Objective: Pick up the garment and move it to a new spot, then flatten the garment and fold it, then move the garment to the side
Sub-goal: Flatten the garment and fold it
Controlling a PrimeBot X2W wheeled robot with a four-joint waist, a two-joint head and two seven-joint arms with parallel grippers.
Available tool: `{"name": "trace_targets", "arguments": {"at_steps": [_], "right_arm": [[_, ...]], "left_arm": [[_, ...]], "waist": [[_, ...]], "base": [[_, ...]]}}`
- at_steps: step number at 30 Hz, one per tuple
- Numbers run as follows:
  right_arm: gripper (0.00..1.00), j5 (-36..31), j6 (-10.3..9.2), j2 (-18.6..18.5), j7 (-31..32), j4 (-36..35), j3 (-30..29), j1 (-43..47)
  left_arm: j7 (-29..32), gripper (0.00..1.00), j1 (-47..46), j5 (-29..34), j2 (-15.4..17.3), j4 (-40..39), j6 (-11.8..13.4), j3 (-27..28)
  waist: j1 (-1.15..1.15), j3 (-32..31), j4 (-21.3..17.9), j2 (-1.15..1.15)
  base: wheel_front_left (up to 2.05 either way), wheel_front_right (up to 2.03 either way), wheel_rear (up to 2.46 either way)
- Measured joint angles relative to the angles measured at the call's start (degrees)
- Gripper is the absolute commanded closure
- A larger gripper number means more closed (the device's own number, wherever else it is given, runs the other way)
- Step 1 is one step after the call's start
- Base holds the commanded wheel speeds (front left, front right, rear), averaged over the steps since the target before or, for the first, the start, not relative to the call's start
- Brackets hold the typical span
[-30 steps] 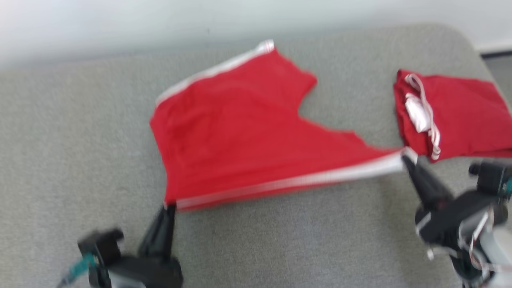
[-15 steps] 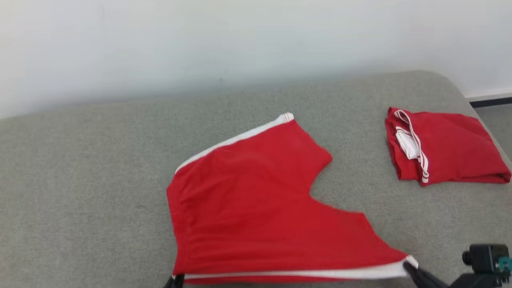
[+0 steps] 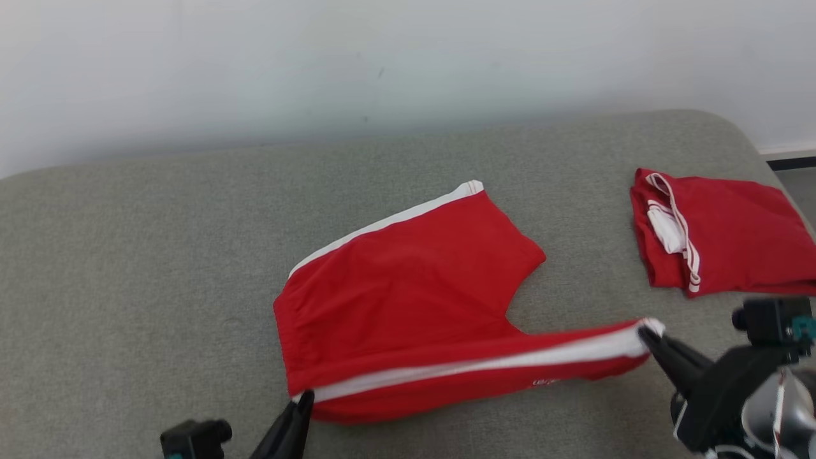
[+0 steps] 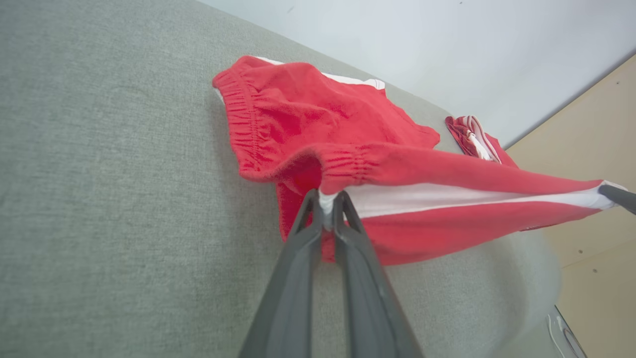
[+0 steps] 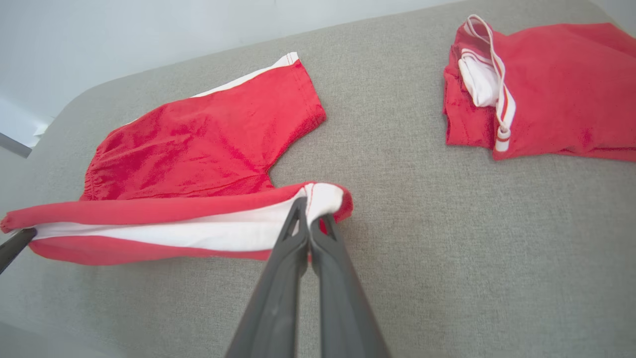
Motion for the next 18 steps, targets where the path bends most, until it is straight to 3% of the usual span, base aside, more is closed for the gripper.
{"name": "trace_targets", "arguments": {"at_steps": [10, 18], "right_arm": [[1.00, 1.0, -0.01, -4.2, -5.7, 16.2, 8.9, -19.5], [1.00, -0.6, 0.00, -6.2, -13.9, 30.6, 18.3, -33.9]], "left_arm": [[0.1, 1.00, -10.6, -0.7, -3.1, 4.9, -0.2, 0.1], [-1.4, 1.00, -19.7, 0.7, -5.0, 10.9, 0.3, -0.1]], "waist": [[0.00, 3.6, 3.4, 0.00], [0.01, 7.8, 6.1, 0.01]], "base": [[0.00, 0.00, 0.00], [0.00, 0.00, 0.00]]}}
